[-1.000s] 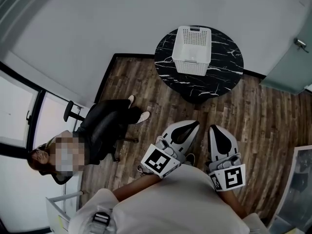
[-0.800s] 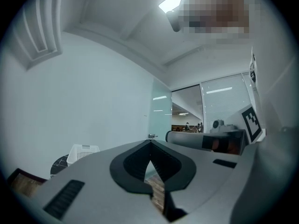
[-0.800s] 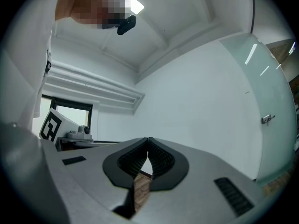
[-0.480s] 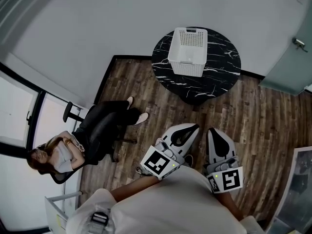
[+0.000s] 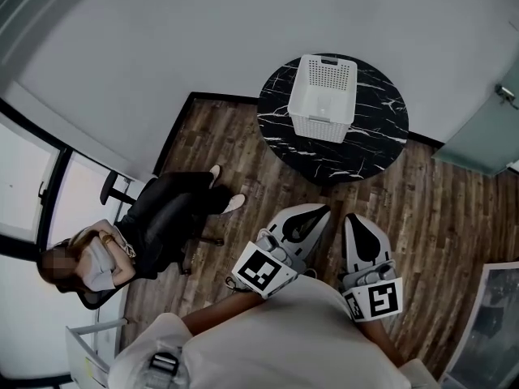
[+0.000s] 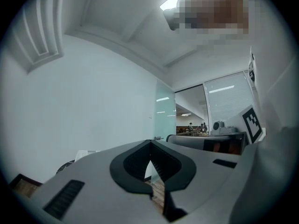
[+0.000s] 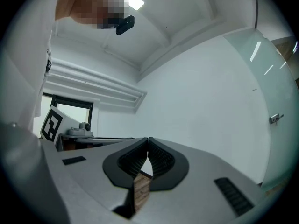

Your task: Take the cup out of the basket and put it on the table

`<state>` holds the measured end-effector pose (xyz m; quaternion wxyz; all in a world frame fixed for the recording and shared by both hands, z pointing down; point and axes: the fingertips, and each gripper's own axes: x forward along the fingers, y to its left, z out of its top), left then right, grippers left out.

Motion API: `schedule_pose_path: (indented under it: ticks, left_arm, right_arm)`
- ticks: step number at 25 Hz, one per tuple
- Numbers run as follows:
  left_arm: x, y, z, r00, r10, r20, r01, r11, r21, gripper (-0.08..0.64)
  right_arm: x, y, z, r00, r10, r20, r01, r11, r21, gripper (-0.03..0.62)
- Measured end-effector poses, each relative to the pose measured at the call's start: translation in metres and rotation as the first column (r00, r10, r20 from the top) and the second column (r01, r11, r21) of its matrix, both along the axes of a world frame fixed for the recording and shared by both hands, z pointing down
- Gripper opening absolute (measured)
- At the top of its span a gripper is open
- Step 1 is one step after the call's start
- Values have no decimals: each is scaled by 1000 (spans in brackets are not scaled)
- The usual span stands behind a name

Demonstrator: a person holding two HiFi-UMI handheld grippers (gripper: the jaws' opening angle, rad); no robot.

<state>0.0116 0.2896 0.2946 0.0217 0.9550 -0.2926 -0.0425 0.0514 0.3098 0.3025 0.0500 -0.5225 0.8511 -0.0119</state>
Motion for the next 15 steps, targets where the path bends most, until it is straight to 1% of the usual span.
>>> schedule_pose_path:
  ticks: [3,5,12,15]
  left_arm:
    - [-8,-32,-2,1000,-7,-10,7,1000,7,5]
    - [-13,-56,0,1000,-11,-13,11,1000,-2,5]
    - [-31,-145,-4,999,-11,-31,11,1000,4,5]
    - [-42,-180,-6,999,-18,-44,18,1000,-9,5]
  right_arm:
    - [-10,-30,-1,1000,-12,-24,12,1000,2,8]
    - [-14,-55,0,999,-16,-28,16,1000,-4,8]
    - [-30,-142,-3,998,-19,-57,18,1000,-20,8]
    - [-40,-177,-3,998,-23,-64,21,999,-33,8]
